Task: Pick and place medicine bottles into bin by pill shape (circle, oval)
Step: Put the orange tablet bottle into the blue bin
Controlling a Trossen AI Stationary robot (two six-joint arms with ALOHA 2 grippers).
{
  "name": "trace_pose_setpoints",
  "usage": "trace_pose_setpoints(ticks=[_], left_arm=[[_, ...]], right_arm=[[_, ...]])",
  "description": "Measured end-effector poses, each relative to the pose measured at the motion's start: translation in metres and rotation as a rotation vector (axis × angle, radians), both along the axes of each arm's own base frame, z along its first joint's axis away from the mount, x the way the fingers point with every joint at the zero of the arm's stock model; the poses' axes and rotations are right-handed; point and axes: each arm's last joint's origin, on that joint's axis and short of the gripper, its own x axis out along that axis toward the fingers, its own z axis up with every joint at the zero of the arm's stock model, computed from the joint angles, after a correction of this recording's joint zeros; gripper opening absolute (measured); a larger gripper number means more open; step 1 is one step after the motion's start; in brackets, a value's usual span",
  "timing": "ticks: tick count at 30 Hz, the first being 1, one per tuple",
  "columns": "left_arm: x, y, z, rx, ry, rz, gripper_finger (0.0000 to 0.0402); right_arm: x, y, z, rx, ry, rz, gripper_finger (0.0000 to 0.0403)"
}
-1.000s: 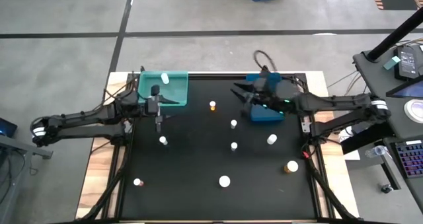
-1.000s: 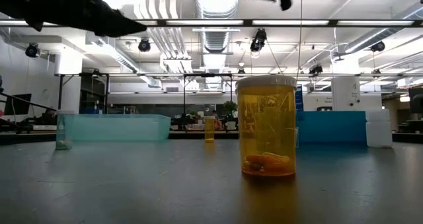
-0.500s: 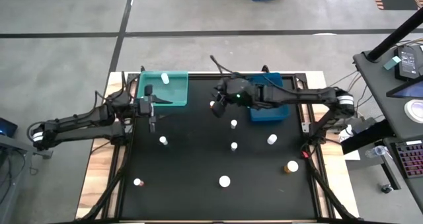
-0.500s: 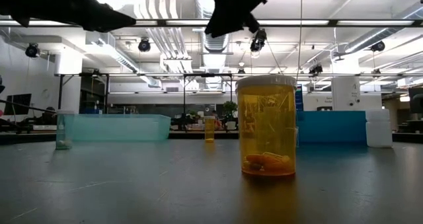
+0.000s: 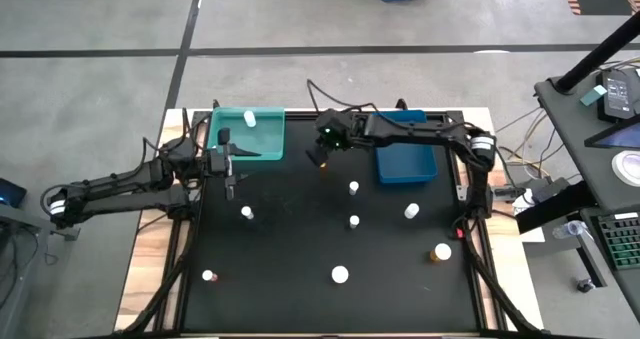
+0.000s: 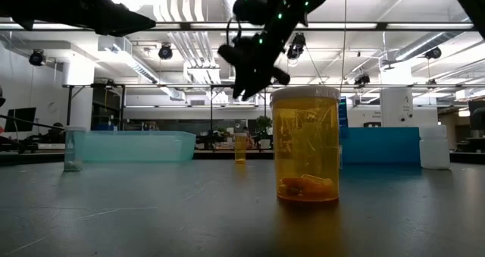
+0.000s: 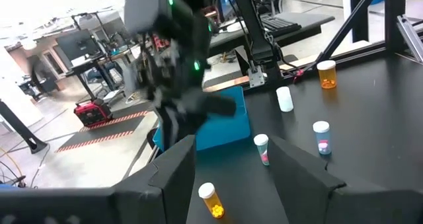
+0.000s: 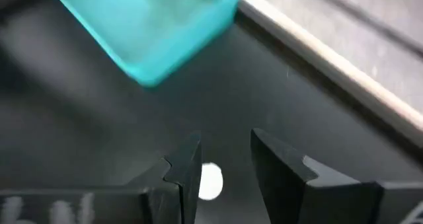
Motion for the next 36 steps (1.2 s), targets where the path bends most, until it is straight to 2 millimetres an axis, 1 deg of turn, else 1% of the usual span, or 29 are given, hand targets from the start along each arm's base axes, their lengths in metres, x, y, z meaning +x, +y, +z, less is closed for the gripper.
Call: trace_pose_setpoints(ticks=[2, 5, 7, 14, 20, 25, 32, 36], left_arm=[[0.0, 0.0, 0.0, 0.0, 0.0, 0.0, 0.0172], [0.0, 0.0, 0.0, 0.0, 0.0, 0.003, 0.0172], [0.0, 0.0, 0.0, 0.001, -0.001, 0.003, 0.0172], [0.0, 0.0, 0.0, 0.001, -0.003, 0.003, 0.0172], [0.0, 0.0, 0.001, 0.002, -0.006, 0.003, 0.0172], [0.0, 0.0, 0.001, 0.003, -0.007, 0.003, 0.0172], [0.0, 0.0, 0.001, 0.003, -0.007, 0.003, 0.0172], [0.0, 0.0, 0.001, 0.003, -0.008, 0.003, 0.0172]], right_arm=[[0.003, -0.001, -0.007, 0.034, 0.003, 0.003, 0.0121], [0.005, -0.002, -0.012, 0.077, -0.005, -0.018, 0.0131], [0.005, -0.003, -0.017, 0.102, 0.01, -0.049, 0.0145], [0.008, -0.003, -0.03, 0.126, 0.04, -0.071, 0.0205], [0.013, -0.005, -0.054, 0.15, 0.093, -0.089, 0.0235], [0.017, -0.006, -0.072, 0.164, 0.133, -0.09, 0.0246], [0.019, -0.003, -0.078, 0.186, 0.134, -0.077, 0.024], [0.02, -0.001, -0.078, 0.185, 0.133, -0.072, 0.0232]])
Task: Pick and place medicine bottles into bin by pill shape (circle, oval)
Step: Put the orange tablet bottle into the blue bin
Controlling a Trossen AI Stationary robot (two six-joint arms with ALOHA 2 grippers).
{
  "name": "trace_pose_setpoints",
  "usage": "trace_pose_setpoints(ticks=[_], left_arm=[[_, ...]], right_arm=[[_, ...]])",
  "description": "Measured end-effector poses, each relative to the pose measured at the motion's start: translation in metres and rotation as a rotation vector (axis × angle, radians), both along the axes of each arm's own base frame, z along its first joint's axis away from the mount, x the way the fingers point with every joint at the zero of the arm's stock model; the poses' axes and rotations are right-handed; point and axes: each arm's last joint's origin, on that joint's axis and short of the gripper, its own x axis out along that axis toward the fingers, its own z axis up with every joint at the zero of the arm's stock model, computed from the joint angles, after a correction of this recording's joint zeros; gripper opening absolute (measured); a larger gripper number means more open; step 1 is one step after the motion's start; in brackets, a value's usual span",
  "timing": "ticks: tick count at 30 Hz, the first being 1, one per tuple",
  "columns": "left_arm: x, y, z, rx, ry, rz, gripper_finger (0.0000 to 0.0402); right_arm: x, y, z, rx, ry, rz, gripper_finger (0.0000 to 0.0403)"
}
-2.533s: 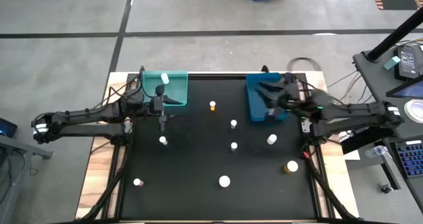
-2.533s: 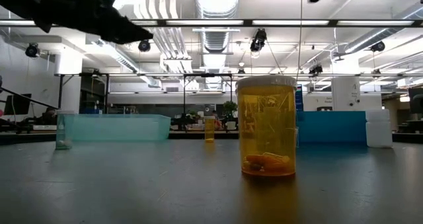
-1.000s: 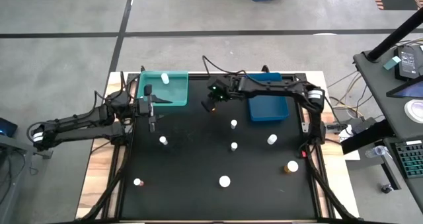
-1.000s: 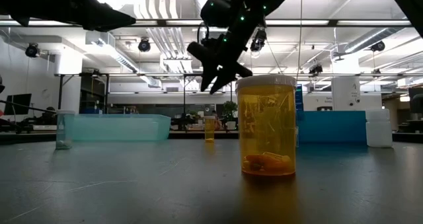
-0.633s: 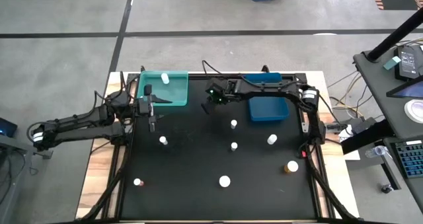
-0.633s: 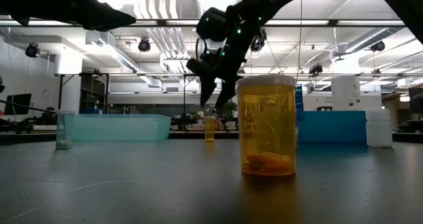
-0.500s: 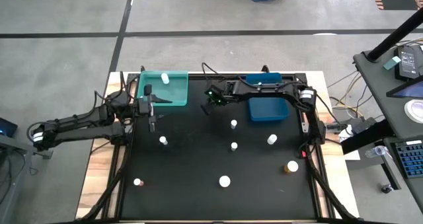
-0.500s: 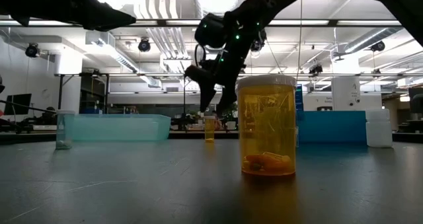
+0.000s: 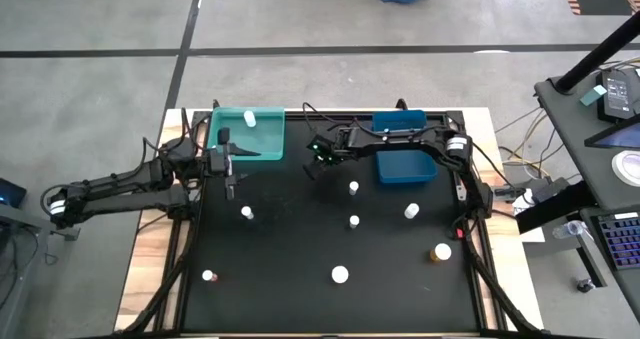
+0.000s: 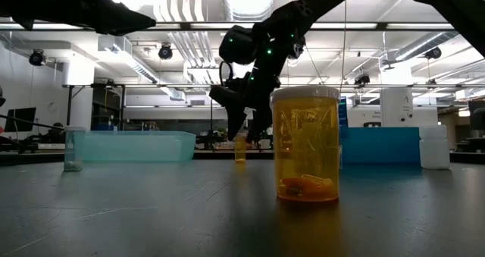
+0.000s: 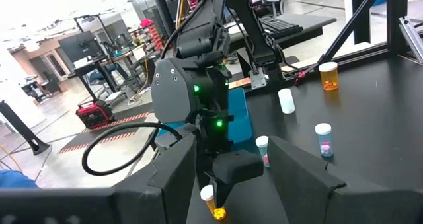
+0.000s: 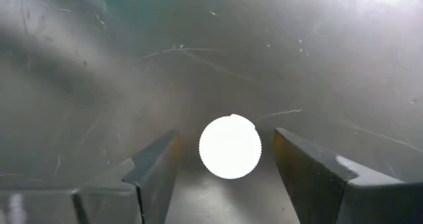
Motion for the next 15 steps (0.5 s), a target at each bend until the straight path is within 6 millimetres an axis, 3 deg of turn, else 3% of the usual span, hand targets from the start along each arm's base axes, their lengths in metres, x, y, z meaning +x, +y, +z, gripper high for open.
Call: trace_pose_setpoints(ticks=[9, 15], left_arm=[[0.0, 0.0002, -0.0001, 0.0, 0.0, 0.007, 0.0172], [0.0, 0.0002, 0.0, 0.0, 0.0, 0.007, 0.0172]], right_arm=[[0.0001, -0.0004, 0.0003, -0.008, -0.001, -0.005, 0.0224], [0.0016, -0.0009, 0.0012, -0.013, -0.019, -0.005, 0.019]])
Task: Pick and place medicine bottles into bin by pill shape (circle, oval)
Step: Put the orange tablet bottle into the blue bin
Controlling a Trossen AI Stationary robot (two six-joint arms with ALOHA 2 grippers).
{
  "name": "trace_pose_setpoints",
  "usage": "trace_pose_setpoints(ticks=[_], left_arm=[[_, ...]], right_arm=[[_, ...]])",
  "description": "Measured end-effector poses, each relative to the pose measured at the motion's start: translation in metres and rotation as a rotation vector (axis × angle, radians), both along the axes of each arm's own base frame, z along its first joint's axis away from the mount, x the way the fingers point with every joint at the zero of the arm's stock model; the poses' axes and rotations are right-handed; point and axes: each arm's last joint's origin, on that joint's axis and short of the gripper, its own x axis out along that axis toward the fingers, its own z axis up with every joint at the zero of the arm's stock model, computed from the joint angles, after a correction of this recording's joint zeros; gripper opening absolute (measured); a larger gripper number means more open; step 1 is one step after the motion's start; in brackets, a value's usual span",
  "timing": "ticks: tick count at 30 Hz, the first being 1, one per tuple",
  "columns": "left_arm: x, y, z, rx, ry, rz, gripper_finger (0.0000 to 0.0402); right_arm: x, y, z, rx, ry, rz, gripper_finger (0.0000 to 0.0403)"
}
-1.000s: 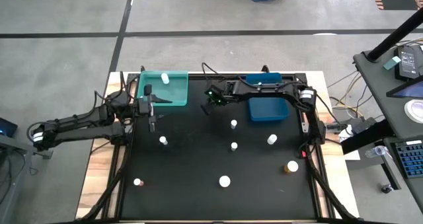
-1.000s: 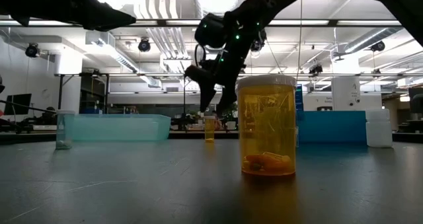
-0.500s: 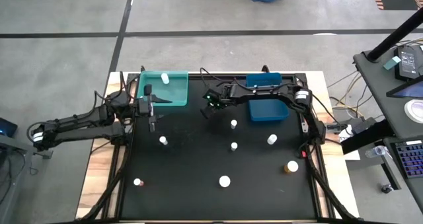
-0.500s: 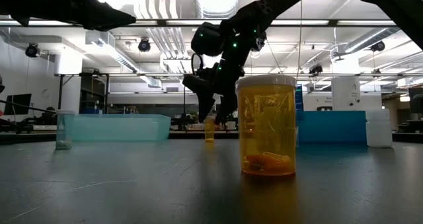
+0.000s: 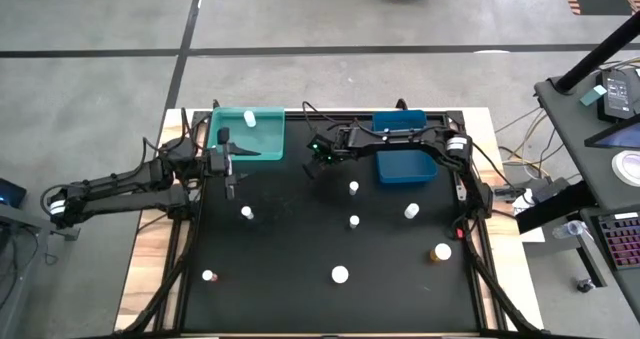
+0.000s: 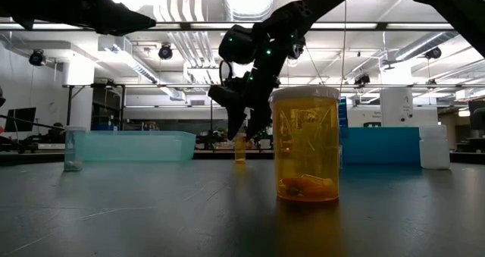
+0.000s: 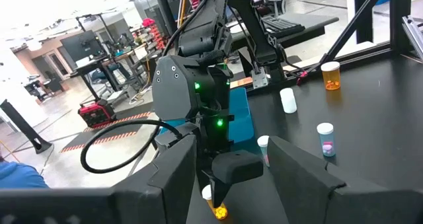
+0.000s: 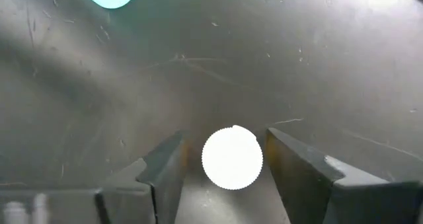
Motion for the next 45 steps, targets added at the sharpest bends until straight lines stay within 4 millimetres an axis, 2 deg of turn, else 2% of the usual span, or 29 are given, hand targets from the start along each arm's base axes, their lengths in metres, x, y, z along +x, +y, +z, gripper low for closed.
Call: trace_pose_setpoints(ticks=[12, 22, 36, 45], left_arm=[[0.0, 0.0, 0.0, 0.001, 0.0, 0.01, 0.0172], [0.0, 0.0, 0.0, 0.001, 0.0, 0.01, 0.0172], [0.0, 0.0, 0.0, -0.003, -0.001, 0.01, 0.0172], [0.0, 0.0, 0.0, -0.004, -0.001, 0.01, 0.0172]], right_arm=[[0.001, 0.004, 0.0, 0.0, 0.0, 0.009, 0.0109], [0.0, 0.005, 0.002, -0.002, 0.001, 0.015, 0.0118], [-0.033, 0.013, 0.075, -0.077, -0.023, 0.024, 0.0118], [-0.052, 0.017, 0.102, -0.109, -0.006, 0.03, 0.0117]])
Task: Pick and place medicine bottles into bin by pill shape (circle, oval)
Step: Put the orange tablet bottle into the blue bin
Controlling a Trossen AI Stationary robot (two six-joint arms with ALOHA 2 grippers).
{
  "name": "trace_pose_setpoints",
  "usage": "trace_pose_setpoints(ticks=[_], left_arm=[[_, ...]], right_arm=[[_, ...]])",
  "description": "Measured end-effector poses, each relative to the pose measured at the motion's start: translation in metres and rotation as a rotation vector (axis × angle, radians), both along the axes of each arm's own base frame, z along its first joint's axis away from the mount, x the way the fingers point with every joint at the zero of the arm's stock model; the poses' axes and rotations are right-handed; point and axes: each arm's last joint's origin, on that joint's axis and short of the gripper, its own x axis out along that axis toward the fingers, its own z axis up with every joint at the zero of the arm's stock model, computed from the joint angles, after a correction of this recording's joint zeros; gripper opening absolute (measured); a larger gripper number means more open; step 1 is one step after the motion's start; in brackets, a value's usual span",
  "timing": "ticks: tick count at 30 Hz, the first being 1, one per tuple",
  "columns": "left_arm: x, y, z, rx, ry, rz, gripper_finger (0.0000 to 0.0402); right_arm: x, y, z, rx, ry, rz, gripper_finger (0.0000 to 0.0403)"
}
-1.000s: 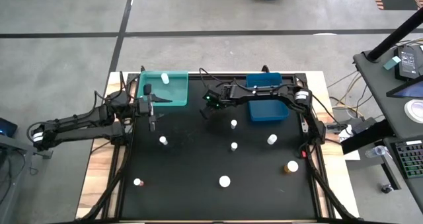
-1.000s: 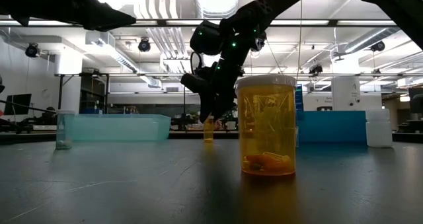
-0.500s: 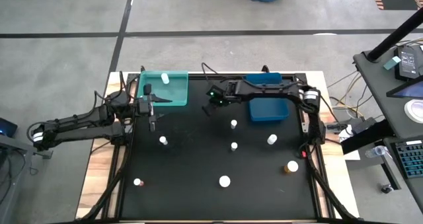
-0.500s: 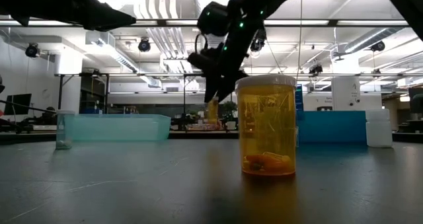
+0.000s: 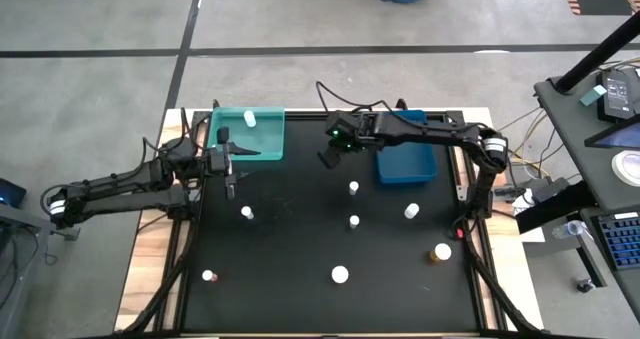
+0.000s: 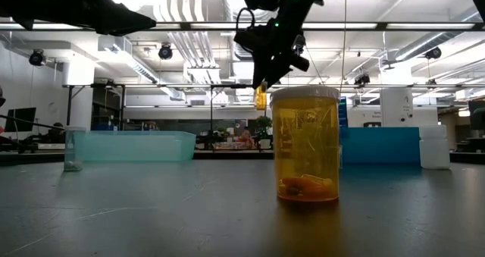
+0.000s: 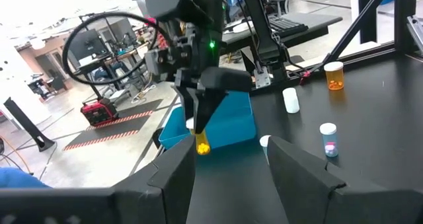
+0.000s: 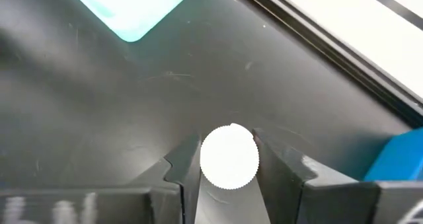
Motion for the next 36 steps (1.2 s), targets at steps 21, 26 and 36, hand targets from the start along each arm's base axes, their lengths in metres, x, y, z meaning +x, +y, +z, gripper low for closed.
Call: trace_pose_setpoints(ticks=[21, 26, 36], left_arm=[[0.0, 0.0, 0.0, -0.002, -0.001, 0.0, 0.0172], [0.0, 0.0, 0.0, -0.002, -0.003, 0.0, 0.0172], [0.0, 0.0, 0.001, -0.002, -0.008, 0.0, 0.0172]], right_arm=[[-0.057, -0.017, 0.017, -0.083, 0.231, -0.124, 0.0113], [-0.082, -0.031, 0.011, -0.082, 0.249, -0.174, 0.0115], [-0.136, -0.064, -0.025, -0.037, 0.147, -0.32, 0.0113]])
